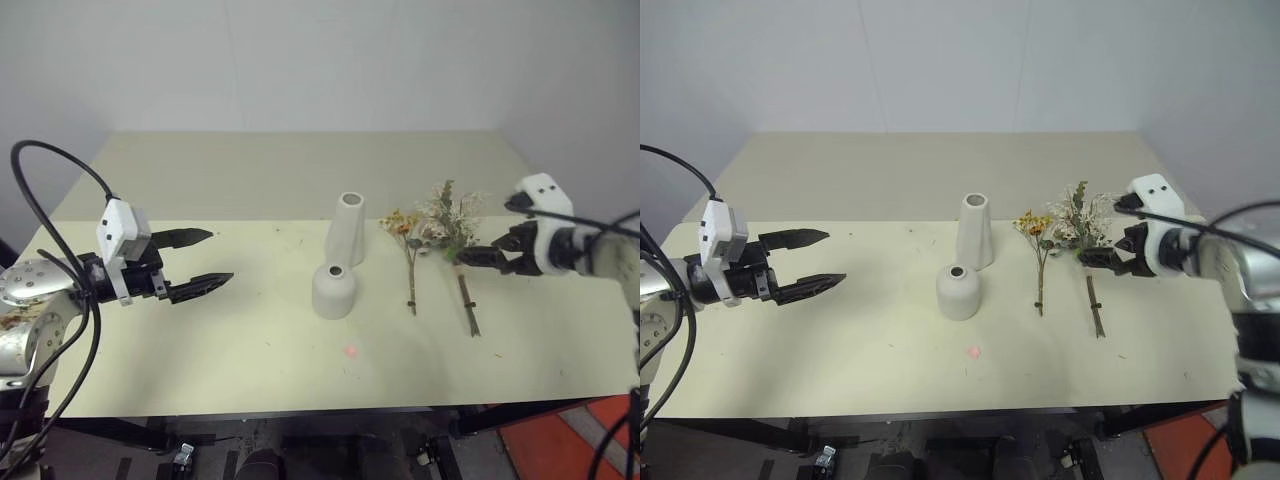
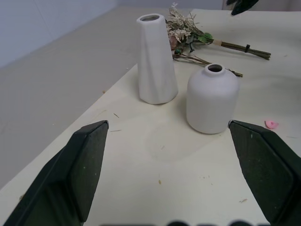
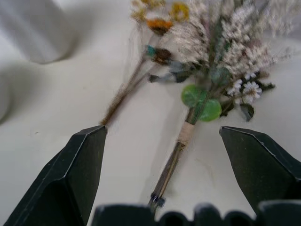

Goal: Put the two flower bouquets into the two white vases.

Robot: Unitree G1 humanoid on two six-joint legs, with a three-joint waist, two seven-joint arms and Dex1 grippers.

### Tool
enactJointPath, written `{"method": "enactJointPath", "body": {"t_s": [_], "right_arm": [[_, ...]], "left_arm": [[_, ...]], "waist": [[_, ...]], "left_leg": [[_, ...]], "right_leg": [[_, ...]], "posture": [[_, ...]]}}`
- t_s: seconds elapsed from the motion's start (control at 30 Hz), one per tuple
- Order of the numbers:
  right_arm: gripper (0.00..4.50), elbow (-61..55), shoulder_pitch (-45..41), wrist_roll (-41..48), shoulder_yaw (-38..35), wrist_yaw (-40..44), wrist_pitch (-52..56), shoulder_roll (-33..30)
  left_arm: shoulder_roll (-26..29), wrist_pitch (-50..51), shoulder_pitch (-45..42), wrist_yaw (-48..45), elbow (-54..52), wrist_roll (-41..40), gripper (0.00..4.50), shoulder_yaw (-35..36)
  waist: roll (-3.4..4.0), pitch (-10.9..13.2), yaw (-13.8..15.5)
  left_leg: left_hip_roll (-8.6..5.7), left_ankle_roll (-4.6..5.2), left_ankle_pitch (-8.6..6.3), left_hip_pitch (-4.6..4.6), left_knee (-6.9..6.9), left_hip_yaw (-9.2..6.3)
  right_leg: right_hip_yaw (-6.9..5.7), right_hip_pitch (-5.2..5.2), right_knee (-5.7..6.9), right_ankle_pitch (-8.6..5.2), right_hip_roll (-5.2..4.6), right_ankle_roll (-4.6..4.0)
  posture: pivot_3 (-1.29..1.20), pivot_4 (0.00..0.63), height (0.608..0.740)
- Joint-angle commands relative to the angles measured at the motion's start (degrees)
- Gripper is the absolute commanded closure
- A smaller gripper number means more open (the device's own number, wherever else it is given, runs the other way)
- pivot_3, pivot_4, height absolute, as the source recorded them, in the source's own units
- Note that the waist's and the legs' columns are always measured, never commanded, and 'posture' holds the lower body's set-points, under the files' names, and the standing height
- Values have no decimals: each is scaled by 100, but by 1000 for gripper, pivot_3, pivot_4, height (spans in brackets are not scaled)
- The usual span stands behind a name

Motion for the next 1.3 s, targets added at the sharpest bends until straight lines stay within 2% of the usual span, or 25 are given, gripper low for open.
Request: {"method": "enactJointPath", "body": {"t_s": [0.03, 0.2, 0.37, 0.57, 0.83, 0.97, 1.27, 1.3], "right_arm": [[0, 1229, -735, -507, 584, 379, -316, 56], [0, 2892, -1705, -1219, 1445, 1104, -929, 393], [0, 4168, -2229, -1895, 2043, 1881, -1541, 771], [0, 5049, -2560, -2402, 2109, 2372, -1906, 1182], [0, 5851, -2743, -2761, 1815, 2195, -2409, 1653], [878, 6113, -2755, -2874, 1598, 1962, -2614, 1729], [4083, 6291, -2836, -3110, 1311, 1898, -2655, 1834], [4311, 6307, -2813, -3136, 1299, 1879, -2681, 1852]], "left_arm": [[-96, -122, -147, -37, -191, -7, 57, -169], [-365, -237, -335, 4, -207, 106, 57, -542], [-486, -244, -240, 56, -298, 149, 57, -606], [-407, -232, -36, 80, -359, 164, 57, -419], [-366, -189, 0, 134, -450, 149, 57, -400], [-361, -141, 119, 195, -589, 113, 0, -373], [-324, -113, 250, 257, -620, 96, 0, -289], [-334, -111, 235, 264, -612, 96, 0, -303]], "waist": [[0, 0, 5], [1, 0, -15], [1, 0, -54], [3, 1, -60], [5, 1, -45], [5, 2, -45], [6, 2, -81], [6, 2, -88]], "left_leg": [[-1, 1, 0, -3, -1, 0], [-3, 2, -1, -4, 2, 3], [-1, 2, -1, 1, 1, 2], [-1, 2, -1, 0, 1, 1], [-2, 1, -1, 3, 1, 1], [-4, 1, -1, 0, 1, -1], [-3, 0, 0, 6, 0, -1], [-3, 1, 0, 6, -1, -1]], "right_leg": [[-1, -2, -3, 0, -1, 0], [0, -2, -2, 4, -4, 3], [0, -2, 6, 5, -1, 2], [2, -8, 11, 5, -1, 1], [1, -8, 15, 5, -2, 1], [1, -8, 14, 6, -5, 1], [1, -8, 19, 7, -3, 1], [1, -8, 18, 7, -2, 1]], "posture": [[0, 150, 740], [0, 150, 740], [0, 150, 740], [0, 150, 740], [0, 150, 740], [0, 150, 740], [0, 150, 740], [0, 150, 740]]}}
